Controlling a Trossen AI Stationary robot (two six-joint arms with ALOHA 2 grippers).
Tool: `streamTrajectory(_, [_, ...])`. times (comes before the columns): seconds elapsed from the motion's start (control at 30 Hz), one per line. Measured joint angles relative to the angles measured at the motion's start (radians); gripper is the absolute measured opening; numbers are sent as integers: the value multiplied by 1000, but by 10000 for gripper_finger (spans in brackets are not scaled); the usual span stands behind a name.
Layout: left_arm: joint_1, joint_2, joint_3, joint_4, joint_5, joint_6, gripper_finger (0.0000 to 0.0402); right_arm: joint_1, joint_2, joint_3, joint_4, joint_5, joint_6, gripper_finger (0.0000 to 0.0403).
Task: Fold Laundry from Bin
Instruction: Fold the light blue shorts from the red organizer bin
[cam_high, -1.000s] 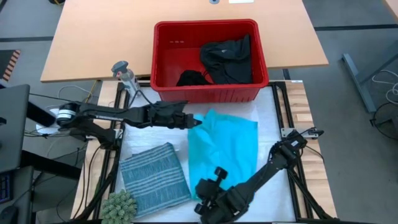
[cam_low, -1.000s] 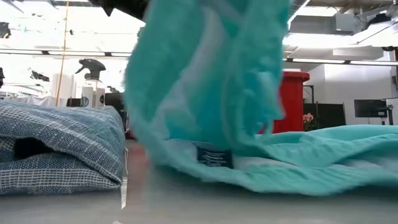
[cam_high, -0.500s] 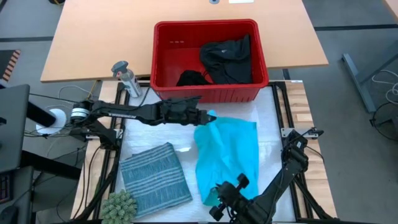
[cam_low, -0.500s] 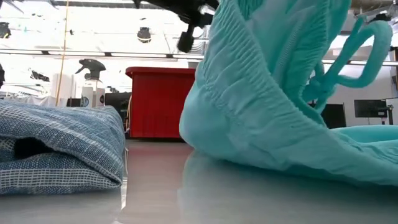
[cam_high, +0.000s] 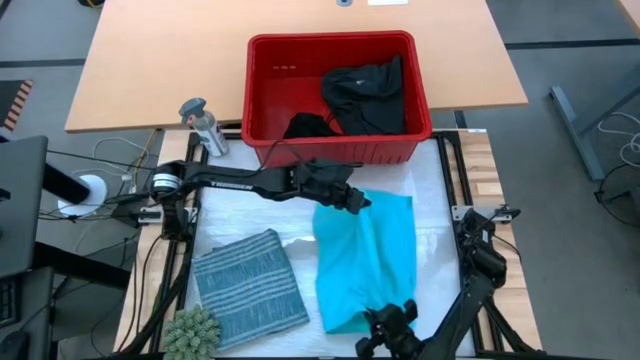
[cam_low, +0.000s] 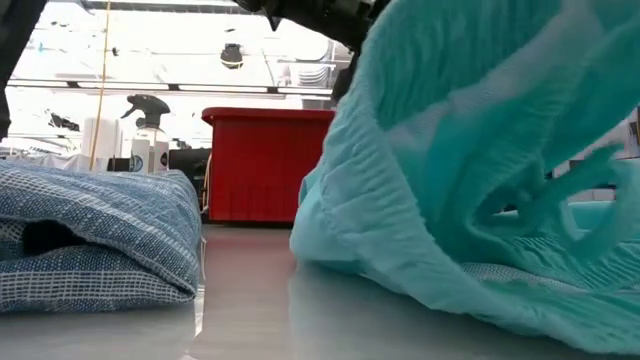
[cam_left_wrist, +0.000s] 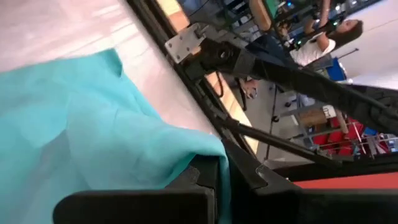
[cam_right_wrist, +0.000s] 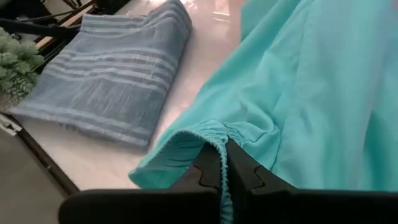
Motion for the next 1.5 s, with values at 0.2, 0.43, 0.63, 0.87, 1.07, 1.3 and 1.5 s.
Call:
streamTrajectory(0.2, [-1,54,40,-4,6,12,0,21,-1,-53,11,-34,59,25])
streamTrajectory(0.43, [3,70,44,21,-79,32,0,35,-1,-79,3,-69,67,25])
streamTrajectory(0.63, [8,69,43,50,-157,46,0,34,-4,-79,0,-171,74,25])
streamTrajectory(0.87, [9,168,57,217,-95,97,0,37,-3,-79,4,-265,73,25])
streamTrajectory(1.07, [2,319,186,199,-45,141,0,38,0,-79,4,-359,86,25])
streamTrajectory(1.3, [9,444,352,135,-31,195,0,38,2,-80,4,-414,84,25])
streamTrajectory(1.5, [8,526,414,135,-24,224,0,40,2,-129,7,-464,99,25])
